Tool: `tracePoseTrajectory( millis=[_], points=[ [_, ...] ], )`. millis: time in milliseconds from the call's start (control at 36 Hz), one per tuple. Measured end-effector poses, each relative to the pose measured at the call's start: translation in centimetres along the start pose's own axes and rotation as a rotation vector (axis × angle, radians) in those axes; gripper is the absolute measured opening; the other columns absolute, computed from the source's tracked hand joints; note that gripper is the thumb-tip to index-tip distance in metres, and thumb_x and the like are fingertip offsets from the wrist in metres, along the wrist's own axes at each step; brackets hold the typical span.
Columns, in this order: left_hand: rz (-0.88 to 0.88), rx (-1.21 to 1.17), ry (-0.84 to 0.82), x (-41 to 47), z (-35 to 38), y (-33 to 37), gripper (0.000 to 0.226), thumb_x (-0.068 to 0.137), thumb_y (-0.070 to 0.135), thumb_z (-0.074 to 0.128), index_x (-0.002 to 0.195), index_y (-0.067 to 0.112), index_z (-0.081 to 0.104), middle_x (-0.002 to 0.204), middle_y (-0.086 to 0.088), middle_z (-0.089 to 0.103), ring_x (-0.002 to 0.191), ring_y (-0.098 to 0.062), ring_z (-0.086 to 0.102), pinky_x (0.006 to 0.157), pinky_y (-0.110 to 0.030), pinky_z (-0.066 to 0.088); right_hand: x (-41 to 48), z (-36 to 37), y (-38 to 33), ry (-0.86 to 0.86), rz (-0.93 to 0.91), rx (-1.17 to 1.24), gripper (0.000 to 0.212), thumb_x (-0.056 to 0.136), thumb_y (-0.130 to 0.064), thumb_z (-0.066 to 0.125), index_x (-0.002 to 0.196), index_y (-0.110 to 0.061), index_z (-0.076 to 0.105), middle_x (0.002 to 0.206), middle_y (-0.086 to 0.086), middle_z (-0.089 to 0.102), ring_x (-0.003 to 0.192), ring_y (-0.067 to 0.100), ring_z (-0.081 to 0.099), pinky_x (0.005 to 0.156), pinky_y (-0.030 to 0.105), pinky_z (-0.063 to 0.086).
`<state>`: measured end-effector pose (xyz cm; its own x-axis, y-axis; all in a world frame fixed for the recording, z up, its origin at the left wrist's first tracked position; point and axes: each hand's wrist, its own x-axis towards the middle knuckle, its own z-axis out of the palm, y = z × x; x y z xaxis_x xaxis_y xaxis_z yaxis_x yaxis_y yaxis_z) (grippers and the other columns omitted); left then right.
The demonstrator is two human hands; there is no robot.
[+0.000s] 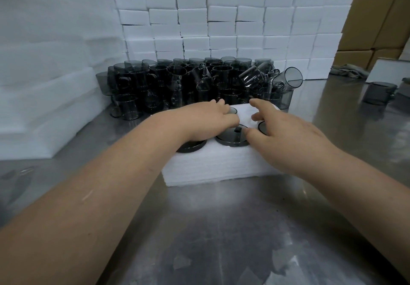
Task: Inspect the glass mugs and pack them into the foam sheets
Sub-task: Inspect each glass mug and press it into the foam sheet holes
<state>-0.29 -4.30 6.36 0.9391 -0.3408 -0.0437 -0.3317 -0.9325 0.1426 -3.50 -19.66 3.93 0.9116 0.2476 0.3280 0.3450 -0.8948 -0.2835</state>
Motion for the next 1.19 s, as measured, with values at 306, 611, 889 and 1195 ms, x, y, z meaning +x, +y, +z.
tracePoseTrajectory(
  millis=[306,611,889,1195],
  points=[
    [-0.025,-0.025,-0.052,-0.1,0.0,0.1,0.054,0.095,0.043,0.032,0.143,0.018,0.027,0.154,-0.005,0.014,0.142,-0.018,0.008,0.113,-0.043,0.011,-0.1,-0.2,-0.3,-0.02,0.009,-0.011,0.057,0.088,-0.049,0.035,0.142,-0.037,0.02,0.135,-0.01,0.049,0.122,0.02,0.046,0.087,0.033,0.036],
    [-0.095,0.04,-0.007,0.3,0.7,-0.8,0.063,0.092,0.055,0.021,0.145,0.037,-0.007,0.155,0.005,-0.014,0.142,-0.018,-0.013,0.113,-0.048,-0.006,-0.2,-0.7,-0.4,-0.105,-0.092,-0.126,0.051,0.095,-0.046,0.022,0.144,-0.032,0.025,0.15,-0.012,0.029,0.136,0.012,0.025,0.101,0.027,0.023],
    [-0.127,-0.007,-0.061,0.0,0.9,-0.9,0.063,0.088,0.062,0.021,0.144,0.043,-0.002,0.155,0.006,-0.012,0.143,-0.025,-0.01,0.113,-0.048,-0.002,0.1,-0.2,-0.3,-0.133,-0.086,-0.171,0.056,0.094,-0.047,0.017,0.144,-0.026,0.029,0.154,-0.009,0.02,0.141,0.009,0.016,0.111,0.03,0.015],
    [-0.13,0.045,-0.05,-0.2,0.8,-0.6,0.071,0.086,0.064,0.022,0.145,0.037,-0.006,0.156,0.004,-0.008,0.143,-0.022,-0.006,0.113,-0.047,-0.005,0.0,-0.1,-0.4,-0.121,-0.088,-0.161,0.052,0.094,-0.046,0.018,0.141,-0.029,0.033,0.152,-0.008,0.025,0.139,0.011,0.02,0.11,0.032,0.018]
  ],
)
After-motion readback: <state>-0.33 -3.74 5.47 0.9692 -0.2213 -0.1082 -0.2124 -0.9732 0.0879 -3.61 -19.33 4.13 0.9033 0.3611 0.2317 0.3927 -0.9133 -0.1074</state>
